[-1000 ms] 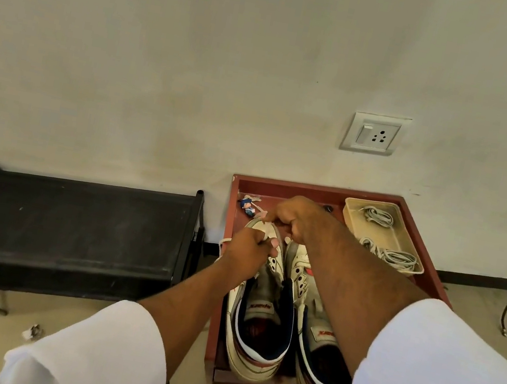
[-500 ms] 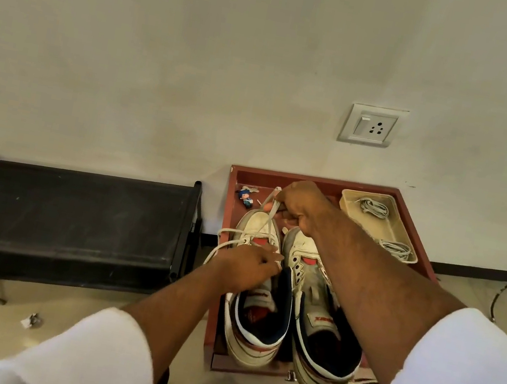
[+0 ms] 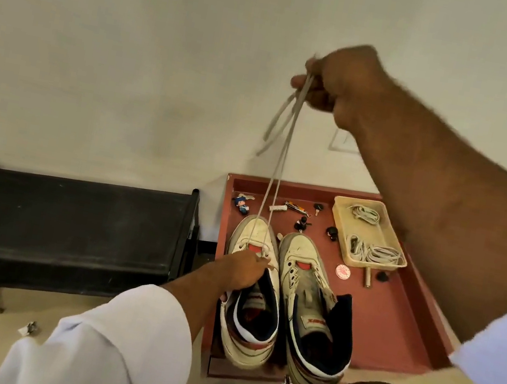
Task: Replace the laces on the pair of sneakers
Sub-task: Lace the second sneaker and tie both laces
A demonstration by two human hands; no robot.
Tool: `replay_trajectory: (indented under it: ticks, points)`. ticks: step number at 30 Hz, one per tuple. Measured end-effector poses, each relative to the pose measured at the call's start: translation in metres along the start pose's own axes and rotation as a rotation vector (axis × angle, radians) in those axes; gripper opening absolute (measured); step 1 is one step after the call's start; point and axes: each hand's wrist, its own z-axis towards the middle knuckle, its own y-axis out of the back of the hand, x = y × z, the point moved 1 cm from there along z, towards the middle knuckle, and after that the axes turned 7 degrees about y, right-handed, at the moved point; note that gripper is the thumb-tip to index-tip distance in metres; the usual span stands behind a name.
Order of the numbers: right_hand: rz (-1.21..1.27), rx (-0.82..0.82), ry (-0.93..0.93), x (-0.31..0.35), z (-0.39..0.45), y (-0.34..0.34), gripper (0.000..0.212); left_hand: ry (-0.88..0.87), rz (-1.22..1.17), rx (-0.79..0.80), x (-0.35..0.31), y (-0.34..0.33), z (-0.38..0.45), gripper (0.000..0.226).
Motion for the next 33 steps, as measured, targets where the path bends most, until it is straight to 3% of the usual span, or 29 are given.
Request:
replay_trajectory:
  ticks: [4, 8, 11, 14, 19, 24, 27, 29, 31, 33]
  points:
    - [-0.045, 0.024, -0.121, -0.024, -0.01, 0.007, 0.008, -0.169, -0.085, -0.081, 0.004, 0.001, 0.004, 0.028]
    - [-0.038, 0.069, -0.15, -0.027, -0.014, 0.009, 0.015, -0.287, -0.563, -0.441, 0.007, 0.008, 0.001, 0.028]
    - [-0.052, 0.102, -0.154, -0.017, -0.015, 0.004, 0.015, -0.362, -0.531, -0.551, -0.01, 0.017, -0.004, 0.018]
    - [-0.06, 0.138, -0.159, -0.009, -0.016, 0.0, 0.018, -0.422, -0.462, -0.725, -0.027, 0.028, -0.005, 0.036]
    - [-0.076, 0.154, -0.142, -0.01, -0.012, -0.001, 0.018, -0.48, -0.471, -0.545, -0.04, 0.034, 0.003, 0.031]
    - [0.138, 0.182, -0.165, -0.046, -0.007, 0.007, 0.016, -0.49, -0.541, -0.452, -0.033, 0.049, -0.005, 0.03]
    - [-0.194, 0.224, -0.162, -0.119, -0.029, 0.017, 0.017, -0.508, -0.578, -0.465, -0.028, 0.059, -0.008, 0.033]
    - [-0.388, 0.385, -0.146, -0.169, -0.057, 0.015, 0.022, -0.547, -0.511, -0.502, -0.027, 0.063, -0.007, 0.033]
    - [-0.367, 0.531, -0.162, -0.2, -0.08, 0.008, 0.022, -0.609, -0.392, -0.509, -0.03, 0.065, -0.009, 0.032]
    - [-0.273, 0.518, -0.139, -0.216, -0.089, -0.002, 0.009, -0.647, -0.311, -0.48, -0.032, 0.065, -0.012, 0.025]
